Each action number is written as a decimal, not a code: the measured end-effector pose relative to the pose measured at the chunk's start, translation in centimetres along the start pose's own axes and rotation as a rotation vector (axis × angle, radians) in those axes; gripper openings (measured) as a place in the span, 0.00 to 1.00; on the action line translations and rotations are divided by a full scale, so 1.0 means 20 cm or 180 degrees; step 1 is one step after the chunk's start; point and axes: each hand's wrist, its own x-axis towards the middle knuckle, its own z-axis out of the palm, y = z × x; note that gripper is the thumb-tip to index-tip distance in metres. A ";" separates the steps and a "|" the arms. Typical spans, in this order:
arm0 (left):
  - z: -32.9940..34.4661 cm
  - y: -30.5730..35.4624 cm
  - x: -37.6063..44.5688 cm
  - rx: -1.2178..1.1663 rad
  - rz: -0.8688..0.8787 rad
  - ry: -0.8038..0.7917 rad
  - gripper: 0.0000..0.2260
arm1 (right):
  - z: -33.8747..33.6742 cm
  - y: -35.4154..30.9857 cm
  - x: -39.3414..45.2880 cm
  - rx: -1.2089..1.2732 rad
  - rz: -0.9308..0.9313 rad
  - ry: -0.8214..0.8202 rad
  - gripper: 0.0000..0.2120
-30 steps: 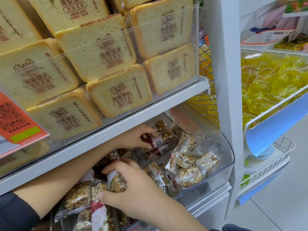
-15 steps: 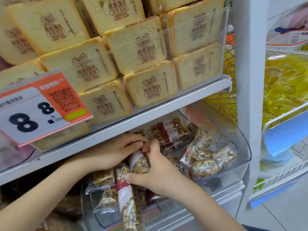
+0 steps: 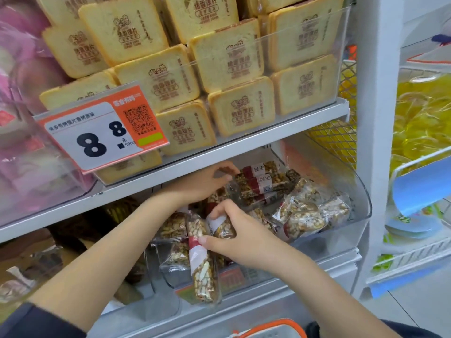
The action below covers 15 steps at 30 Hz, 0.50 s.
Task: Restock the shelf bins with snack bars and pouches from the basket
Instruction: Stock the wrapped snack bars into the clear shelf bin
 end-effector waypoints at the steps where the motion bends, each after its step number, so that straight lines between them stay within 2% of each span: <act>1: 0.01 0.03 0.05 -0.0034 0.0158 -0.0104 0.10 | 0.00 0.01 0.00 -0.0032 -0.0043 -0.0116 0.18; 4: 0.08 0.07 0.20 0.0047 0.0205 -0.0920 0.13 | 0.01 0.06 0.00 -0.0080 -0.0108 -0.0353 0.17; 8: 0.20 0.06 0.32 0.0488 0.0171 -0.1908 0.20 | -0.01 0.07 0.00 0.0085 0.0062 -0.0379 0.18; 13: 0.23 0.03 0.36 0.0229 -0.0028 -0.2130 0.23 | -0.02 0.07 0.02 0.0265 0.0298 -0.0563 0.19; 15: 0.23 0.03 0.35 0.0353 -0.0015 -0.2299 0.23 | -0.02 0.05 0.03 0.0271 0.0396 -0.0587 0.19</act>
